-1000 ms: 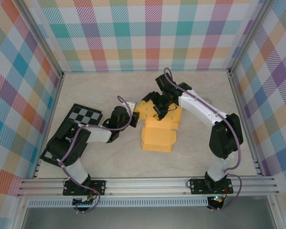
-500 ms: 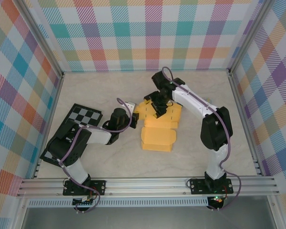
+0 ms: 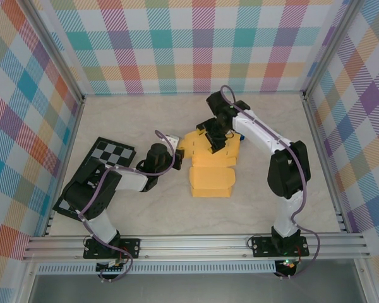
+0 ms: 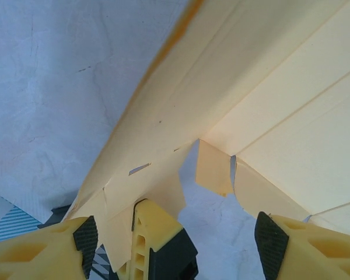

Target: Fold the paper box

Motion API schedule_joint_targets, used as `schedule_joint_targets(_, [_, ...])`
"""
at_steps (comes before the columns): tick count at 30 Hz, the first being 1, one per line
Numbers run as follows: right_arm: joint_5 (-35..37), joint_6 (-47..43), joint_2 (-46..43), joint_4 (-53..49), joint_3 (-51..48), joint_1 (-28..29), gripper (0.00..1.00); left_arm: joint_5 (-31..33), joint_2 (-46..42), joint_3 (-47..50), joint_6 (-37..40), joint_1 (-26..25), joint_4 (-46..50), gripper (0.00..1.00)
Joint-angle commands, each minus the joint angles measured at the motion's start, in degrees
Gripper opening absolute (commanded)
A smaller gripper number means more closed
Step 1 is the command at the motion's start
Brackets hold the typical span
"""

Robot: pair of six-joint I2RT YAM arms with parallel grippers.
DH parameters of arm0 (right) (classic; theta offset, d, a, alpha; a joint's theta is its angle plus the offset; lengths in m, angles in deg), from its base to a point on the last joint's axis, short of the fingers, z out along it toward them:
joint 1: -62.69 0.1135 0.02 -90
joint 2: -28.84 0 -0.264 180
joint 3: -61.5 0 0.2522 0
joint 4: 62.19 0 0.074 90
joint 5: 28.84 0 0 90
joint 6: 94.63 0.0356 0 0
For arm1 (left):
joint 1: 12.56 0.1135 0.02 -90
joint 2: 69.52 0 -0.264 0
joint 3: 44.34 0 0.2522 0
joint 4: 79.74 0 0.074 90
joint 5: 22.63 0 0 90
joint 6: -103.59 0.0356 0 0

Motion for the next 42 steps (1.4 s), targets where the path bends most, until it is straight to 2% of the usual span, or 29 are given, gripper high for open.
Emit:
schedule_joint_targets(1, [-0.4,3.0,-4.7,0.2,-0.9,-0.5,0.75,0.4,-0.1,0.0,1.1,-0.8,-1.1,0.04])
schedule_joint_targets(7, [-1.5,6.3,-3.3,2.6,-2.5,-1.6,0.74,0.9,0.1,0.6,1.0,-0.9,-1.4,0.05])
schedule_joint_targets(10, [-2.8,6.2,-1.6,3.1,-2.4,-1.6,0.65,1.0,0.0,0.8,0.6,-0.9,-1.6,0.05])
schedule_joint_targets(12, [-2.2,5.7,-1.1,3.1,-3.0,-1.6,0.54,0.9,-0.1,0.8,0.6,-0.9,-1.6,0.06])
schedule_joint_targets(14, [-1.7,4.3,-1.1,4.2,-3.9,-1.6,0.47,0.8,-0.1,0.7,0.4,-0.9,-1.6,0.06])
schedule_joint_targets(15, [-1.3,3.4,-1.0,4.0,-4.0,-1.6,0.40,0.7,-0.2,0.7,0.0,-0.9,-1.6,0.07])
schedule_joint_targets(23, [-1.1,3.7,-3.7,8.5,-11.6,-1.6,0.28,-1.1,-0.7,1.4,-2.3,-0.9,-3.0,0.09])
schedule_joint_targets(28, [-0.1,2.5,-4.4,11.8,-13.8,-1.6,0.13,-3.1,-2.1,2.2,-4.1,-0.9,-3.1,0.22])
schedule_joint_targets(30, [1.7,1.3,-5.4,12.6,-14.4,-1.6,0.09,-2.7,-2.9,4.4,-6.3,-0.7,-6.4,0.34])
schedule_joint_targets(33, [4.0,-1.7,-7.1,15.2,-15.6,-1.6,0.04,-7.6,-5.5,5.5,-7.7,-0.4,-6.3,0.50])
schedule_joint_targets(38, [4.4,-7.8,-9.0,19.1,-17.1,-1.9,0.00,-15.8,-14.0,5.8,-6.6,0.3,1.2,0.58])
schedule_joint_targets(42, [1.0,-10.6,-11.3,26.3,-21.5,-3.2,0.00,-17.4,-21.4,5.3,-1.2,1.7,13.7,0.63])
